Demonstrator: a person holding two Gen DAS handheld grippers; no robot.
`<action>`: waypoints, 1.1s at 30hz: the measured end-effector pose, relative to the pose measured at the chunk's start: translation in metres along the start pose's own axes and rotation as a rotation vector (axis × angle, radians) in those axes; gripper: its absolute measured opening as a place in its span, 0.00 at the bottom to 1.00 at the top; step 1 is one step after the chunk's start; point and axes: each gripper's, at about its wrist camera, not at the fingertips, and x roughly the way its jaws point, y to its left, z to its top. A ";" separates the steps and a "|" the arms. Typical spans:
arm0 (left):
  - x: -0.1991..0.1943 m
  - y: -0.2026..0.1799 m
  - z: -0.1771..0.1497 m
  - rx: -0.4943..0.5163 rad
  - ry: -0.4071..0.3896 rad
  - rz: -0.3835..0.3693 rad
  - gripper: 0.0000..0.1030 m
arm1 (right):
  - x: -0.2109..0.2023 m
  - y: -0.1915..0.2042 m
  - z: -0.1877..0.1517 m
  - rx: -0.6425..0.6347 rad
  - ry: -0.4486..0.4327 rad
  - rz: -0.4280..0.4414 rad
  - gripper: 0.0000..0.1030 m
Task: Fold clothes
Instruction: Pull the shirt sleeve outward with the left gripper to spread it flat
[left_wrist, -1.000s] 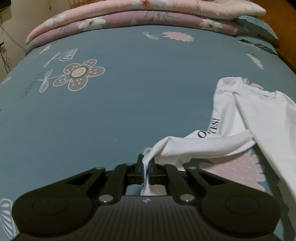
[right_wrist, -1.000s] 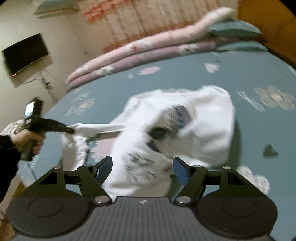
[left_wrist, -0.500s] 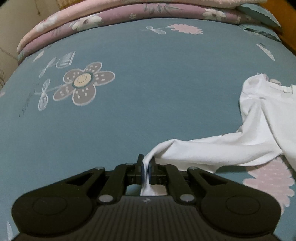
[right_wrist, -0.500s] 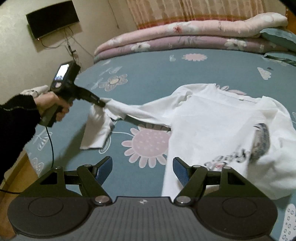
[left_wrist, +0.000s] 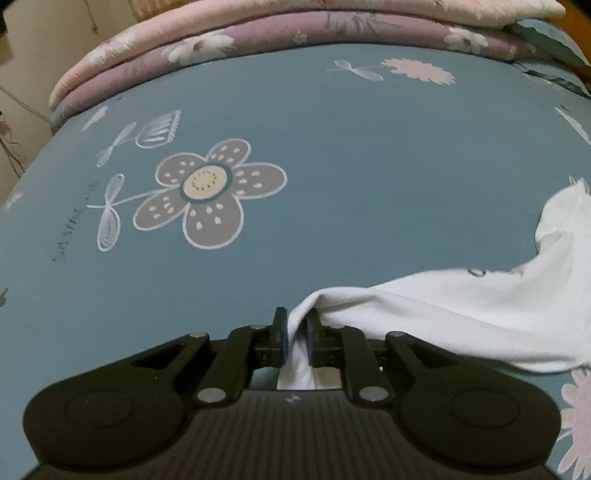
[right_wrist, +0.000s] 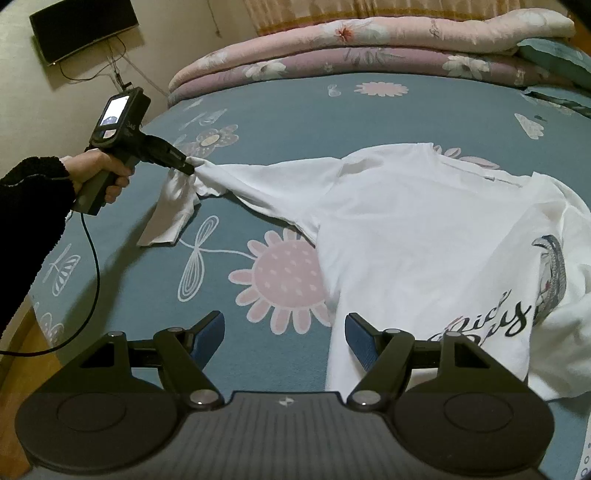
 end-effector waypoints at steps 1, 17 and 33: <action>-0.001 0.002 -0.003 -0.003 0.000 -0.007 0.14 | -0.001 0.001 -0.001 -0.004 0.003 0.001 0.74; -0.039 0.055 -0.115 -0.272 -0.022 -0.251 0.42 | -0.015 0.033 -0.005 -0.048 -0.001 0.029 0.74; -0.061 0.043 -0.151 -0.286 -0.079 -0.158 0.04 | -0.020 0.052 -0.008 -0.108 -0.012 -0.010 0.74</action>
